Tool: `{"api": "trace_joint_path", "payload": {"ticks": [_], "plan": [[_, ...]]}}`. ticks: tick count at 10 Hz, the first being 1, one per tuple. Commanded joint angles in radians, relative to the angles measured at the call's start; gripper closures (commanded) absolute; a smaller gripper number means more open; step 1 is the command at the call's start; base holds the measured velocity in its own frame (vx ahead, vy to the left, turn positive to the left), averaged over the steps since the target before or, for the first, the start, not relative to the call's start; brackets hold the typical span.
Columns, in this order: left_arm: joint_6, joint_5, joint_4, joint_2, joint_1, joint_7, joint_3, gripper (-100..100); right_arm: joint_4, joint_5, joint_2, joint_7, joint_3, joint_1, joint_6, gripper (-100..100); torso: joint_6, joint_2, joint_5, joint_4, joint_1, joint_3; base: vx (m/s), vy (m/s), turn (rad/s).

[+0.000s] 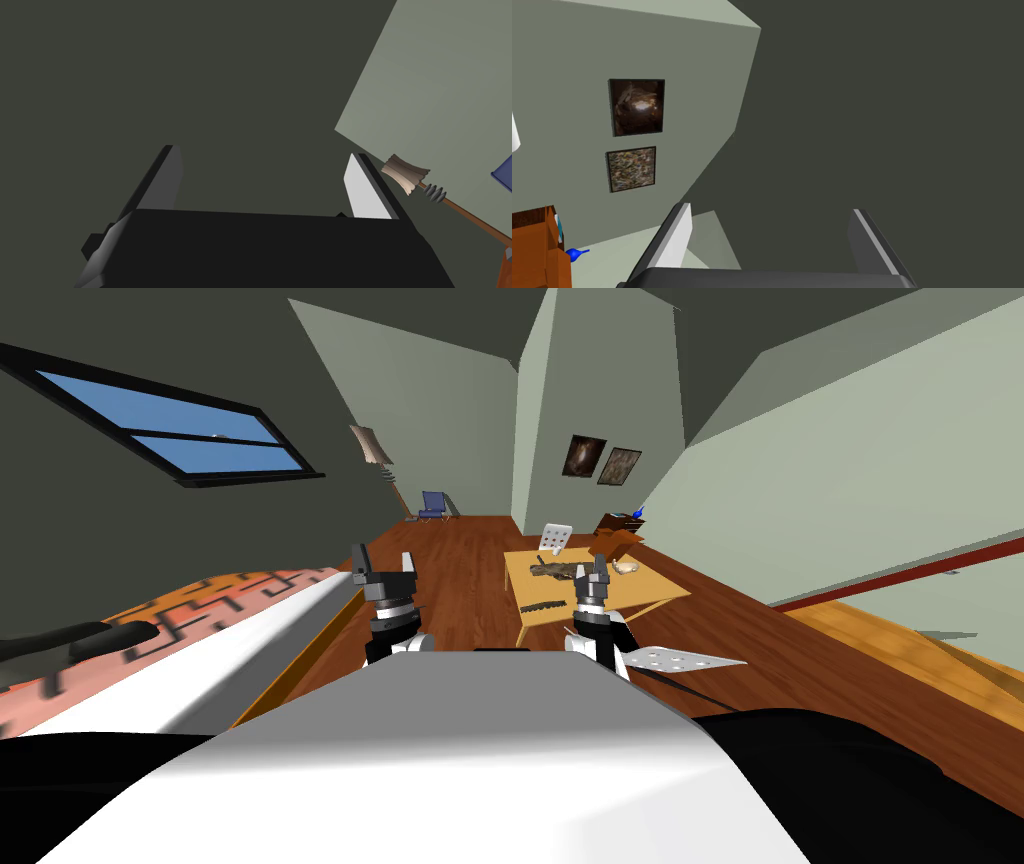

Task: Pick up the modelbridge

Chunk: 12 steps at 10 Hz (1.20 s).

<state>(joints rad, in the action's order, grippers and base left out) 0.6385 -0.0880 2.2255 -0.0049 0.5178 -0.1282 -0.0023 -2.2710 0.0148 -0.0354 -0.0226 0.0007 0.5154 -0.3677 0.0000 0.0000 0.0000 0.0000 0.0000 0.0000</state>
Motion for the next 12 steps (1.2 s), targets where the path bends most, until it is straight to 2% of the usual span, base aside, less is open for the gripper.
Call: {"api": "trace_joint_path", "payload": {"ticks": [1,3,4,5,6,7,11,12], "plan": [[0.000,0.000,0.000,0.000,0.000,0.000,0.000,0,0.010,-0.050,-0.019,-0.013,0.011,0.002,0.007,-100,0.000,0.000,0.000,0.000,0.000,0.000,-0.008,0.022,0.013],[0.000,0.000,0.000,0.000,0.000,0.000,0.000,0,0.018,-0.090,-0.030,-0.022,0.017,0.003,0.012,-100,0.000,0.001,0.000,0.000,0.002,0.000,-0.015,0.030,0.003],[0.000,0.000,0.000,0.000,0.000,0.000,0.000,0,0.027,-0.129,-0.042,-0.032,0.023,0.006,0.019,-100,0.000,0.001,0.000,0.000,0.002,0.001,-0.011,0.018,0.002],[0.000,0.000,0.000,0.000,0.000,0.000,0.000,0,0.027,-0.135,-0.042,-0.032,0.023,0.006,0.019,-100,0.000,0.001,0.000,0.000,0.001,0.000,-0.005,0.011,0.001],[0.000,0.000,0.000,0.000,0.000,0.000,0.000,0,0.038,-0.176,-0.056,-0.044,0.031,0.010,0.028,-100,0.000,0.001,0.000,0.000,0.001,0.000,-0.004,0.010,0.001],[0.000,0.000,0.000,0.000,0.000,0.000,0.000,0,0.038,-0.189,-0.056,-0.044,0.031,0.010,0.028,-100,0.000,0.000,0.000,0.000,0.001,0.000,-0.003,0.008,0.001],[0.000,0.000,0.000,0.000,0.000,0.000,0.000,0,0.065,-0.313,-0.088,-0.070,0.048,0.019,0.048,-100,0.000,0.000,0.000,0.000,0.001,0.000,0.000,0.012,0.001],[0.000,0.000,0.000,0.000,0.000,0.000,0.000,0,0.065,-0.321,-0.088,-0.070,0.048,0.019,0.048,-100,0.000,0.000,0.000,0.000,0.001,0.000,0.000,0.000,0.000]]}}
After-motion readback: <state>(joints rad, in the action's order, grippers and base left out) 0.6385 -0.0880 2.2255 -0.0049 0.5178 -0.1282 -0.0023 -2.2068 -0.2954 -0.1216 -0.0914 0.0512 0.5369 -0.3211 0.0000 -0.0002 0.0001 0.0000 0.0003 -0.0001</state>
